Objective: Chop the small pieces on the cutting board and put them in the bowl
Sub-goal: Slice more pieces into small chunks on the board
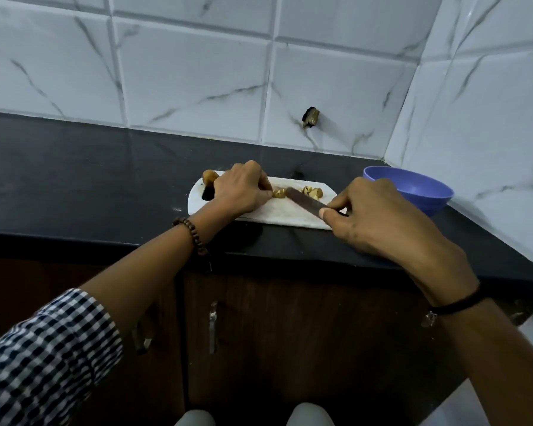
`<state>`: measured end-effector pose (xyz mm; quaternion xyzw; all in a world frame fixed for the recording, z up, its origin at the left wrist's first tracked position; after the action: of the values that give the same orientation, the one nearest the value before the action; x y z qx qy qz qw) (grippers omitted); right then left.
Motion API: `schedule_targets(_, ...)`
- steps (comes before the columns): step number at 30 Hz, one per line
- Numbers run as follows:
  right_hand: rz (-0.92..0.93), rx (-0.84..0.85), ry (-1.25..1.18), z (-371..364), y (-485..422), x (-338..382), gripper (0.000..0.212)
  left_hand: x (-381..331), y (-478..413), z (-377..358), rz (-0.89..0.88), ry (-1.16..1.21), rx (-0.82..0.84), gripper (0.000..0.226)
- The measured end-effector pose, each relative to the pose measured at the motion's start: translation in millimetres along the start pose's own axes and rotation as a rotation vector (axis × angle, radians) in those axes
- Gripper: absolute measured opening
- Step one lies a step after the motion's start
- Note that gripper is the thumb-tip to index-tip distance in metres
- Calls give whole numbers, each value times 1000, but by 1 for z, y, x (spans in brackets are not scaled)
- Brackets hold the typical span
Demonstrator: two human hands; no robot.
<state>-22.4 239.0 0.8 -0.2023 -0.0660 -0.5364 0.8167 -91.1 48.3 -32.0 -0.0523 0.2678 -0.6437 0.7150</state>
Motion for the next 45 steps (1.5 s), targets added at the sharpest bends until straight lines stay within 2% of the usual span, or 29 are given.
schedule_targets(3,-10,-104,-38,4,3,-3,30,7,2,3,30,3,10,13)
schedule_targets(8,16,-154,-80,-12,-5,5,29,24,1,12,68,82,23,14)
schedule_targets(16,1,-122,-18,-35,-10,-1,30,44,-1,24,109,16,-79,20)
schedule_targets(21,-72,-162,-9,-25,-12,-25,29,39,-4,22,40,-24,-99,21)
schedule_targets(25,-79,-179,-18,-22,-11,-30,30,16,-7,19,-102,-207,-126,22)
schedule_targets(28,-55,-152,-47,-27,-11,-24,31,6,-11,13,-127,-277,-79,19)
schedule_targets(36,-80,-141,-67,-25,-11,-33,30,-14,-6,10,-152,-237,-6,18)
schedule_targets(41,-83,-127,-138,-24,-7,-36,30,-10,-10,4,-125,-125,12,24)
schedule_targets(45,-72,-147,-154,-20,-6,-35,32,-11,-13,2,-120,10,48,17)
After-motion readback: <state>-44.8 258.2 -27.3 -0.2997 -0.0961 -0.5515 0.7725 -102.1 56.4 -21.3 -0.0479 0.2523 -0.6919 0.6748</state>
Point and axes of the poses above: each hand's wrist, its own y-axis away from the middle knuckle, its own z-axis out of the back of the hand, x = y × z, the point moved 10 cm from there along -y, towards the middle knuckle, and after that the axes turned 9 degrees about -y, right-handed, at the moved point
